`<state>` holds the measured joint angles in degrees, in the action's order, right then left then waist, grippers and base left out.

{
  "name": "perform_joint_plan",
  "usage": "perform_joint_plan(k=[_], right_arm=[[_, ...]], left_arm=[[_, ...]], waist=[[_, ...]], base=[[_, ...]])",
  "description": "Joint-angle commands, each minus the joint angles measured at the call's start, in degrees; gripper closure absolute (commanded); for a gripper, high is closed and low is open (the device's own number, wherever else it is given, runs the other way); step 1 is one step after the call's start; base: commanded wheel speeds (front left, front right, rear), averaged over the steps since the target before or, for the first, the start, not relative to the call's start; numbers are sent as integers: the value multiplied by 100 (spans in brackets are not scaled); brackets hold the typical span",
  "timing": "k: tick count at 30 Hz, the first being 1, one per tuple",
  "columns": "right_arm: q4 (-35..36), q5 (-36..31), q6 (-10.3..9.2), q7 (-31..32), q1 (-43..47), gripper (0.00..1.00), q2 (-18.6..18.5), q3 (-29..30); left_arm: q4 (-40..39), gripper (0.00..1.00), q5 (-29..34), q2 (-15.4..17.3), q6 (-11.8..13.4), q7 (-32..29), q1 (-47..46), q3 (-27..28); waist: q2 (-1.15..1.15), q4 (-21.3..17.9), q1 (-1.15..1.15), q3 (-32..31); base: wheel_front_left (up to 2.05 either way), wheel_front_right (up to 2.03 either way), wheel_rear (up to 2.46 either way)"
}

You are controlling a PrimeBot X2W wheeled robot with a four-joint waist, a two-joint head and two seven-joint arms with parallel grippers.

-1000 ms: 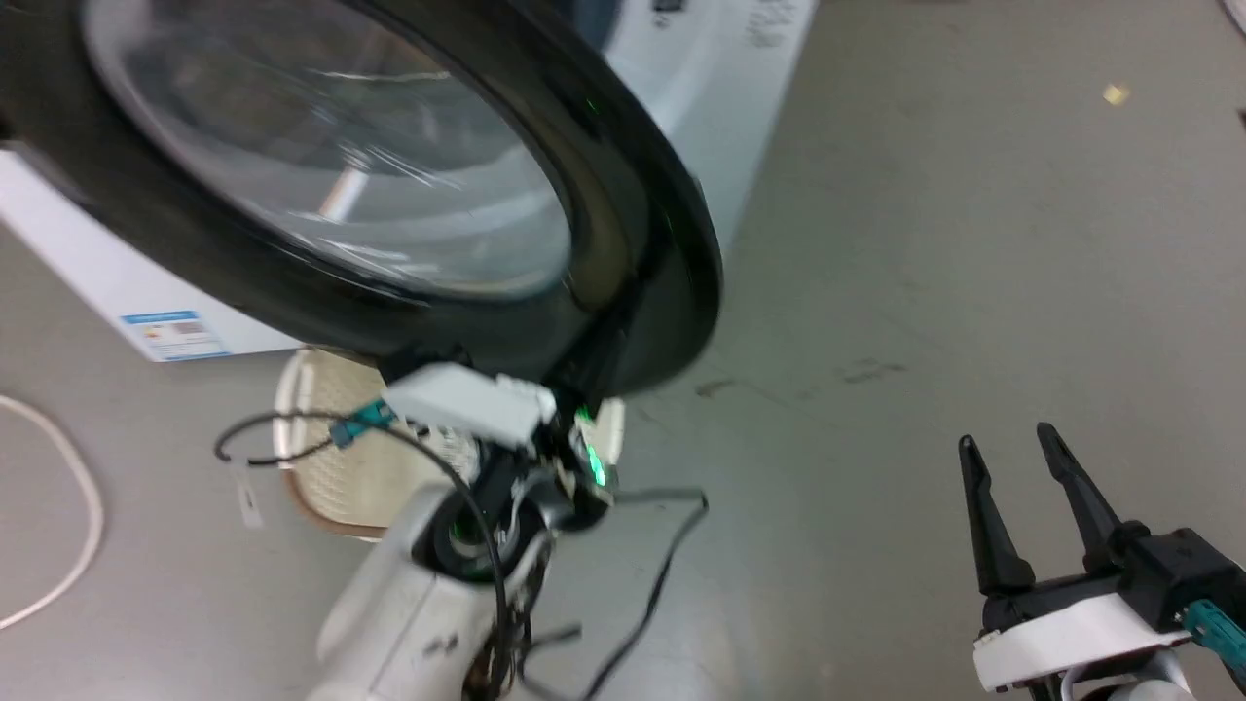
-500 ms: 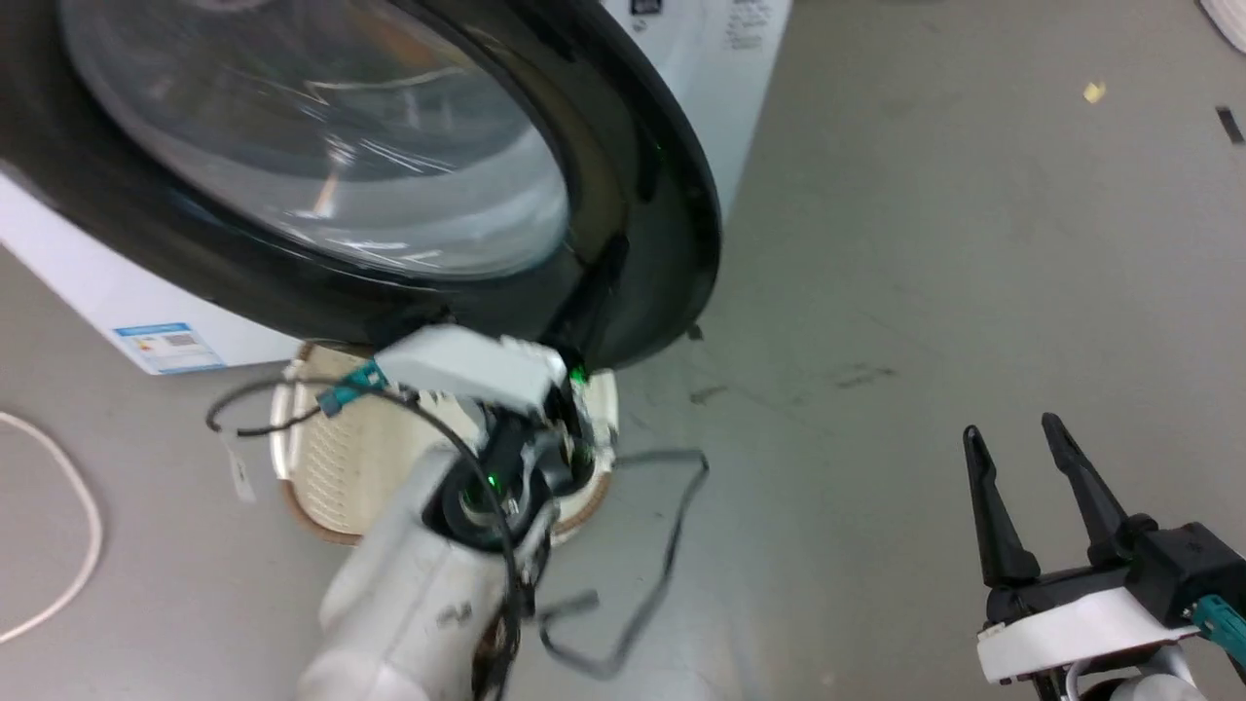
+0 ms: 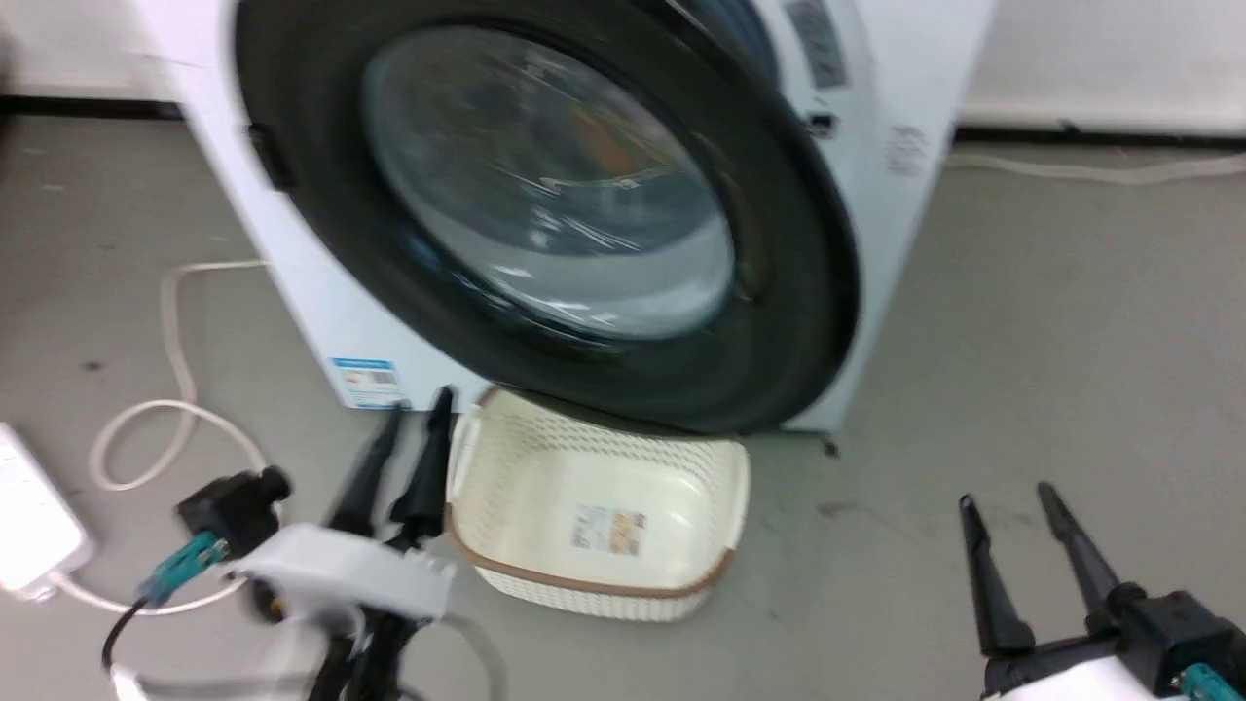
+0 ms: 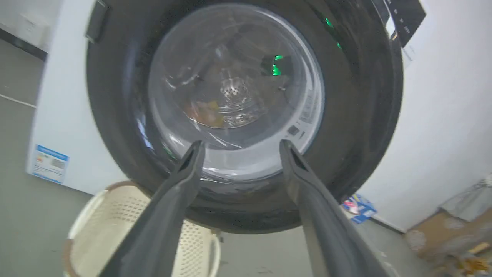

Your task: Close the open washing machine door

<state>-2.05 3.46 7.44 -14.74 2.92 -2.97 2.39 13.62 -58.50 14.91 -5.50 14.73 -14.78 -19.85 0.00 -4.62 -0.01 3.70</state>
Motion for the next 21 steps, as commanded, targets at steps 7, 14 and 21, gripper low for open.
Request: perform_joint_plan(k=[7, 14, 21], right_arm=[[85, -116, 5, -26, 216, 0, 4, -274], [60, -221, 5, -18, 361, 0, -28, -460], [24, -181, 5, 51, 403, 9, -20, -492]], left_arm=[[-898, 0, 3100, -107, 342, 26, 982, 456], [-1229, 0, 4511, -193, 737, 26, 1594, 513], [-1417, 0, 5067, -391, 923, 27, 1895, 551]], waist=[[0, 850, 1, -516], [0, 1078, 1, -592], [0, 1179, 1, -506]], base=[[0, 0, 0], [0, 0, 0], [0, 0, 0]])
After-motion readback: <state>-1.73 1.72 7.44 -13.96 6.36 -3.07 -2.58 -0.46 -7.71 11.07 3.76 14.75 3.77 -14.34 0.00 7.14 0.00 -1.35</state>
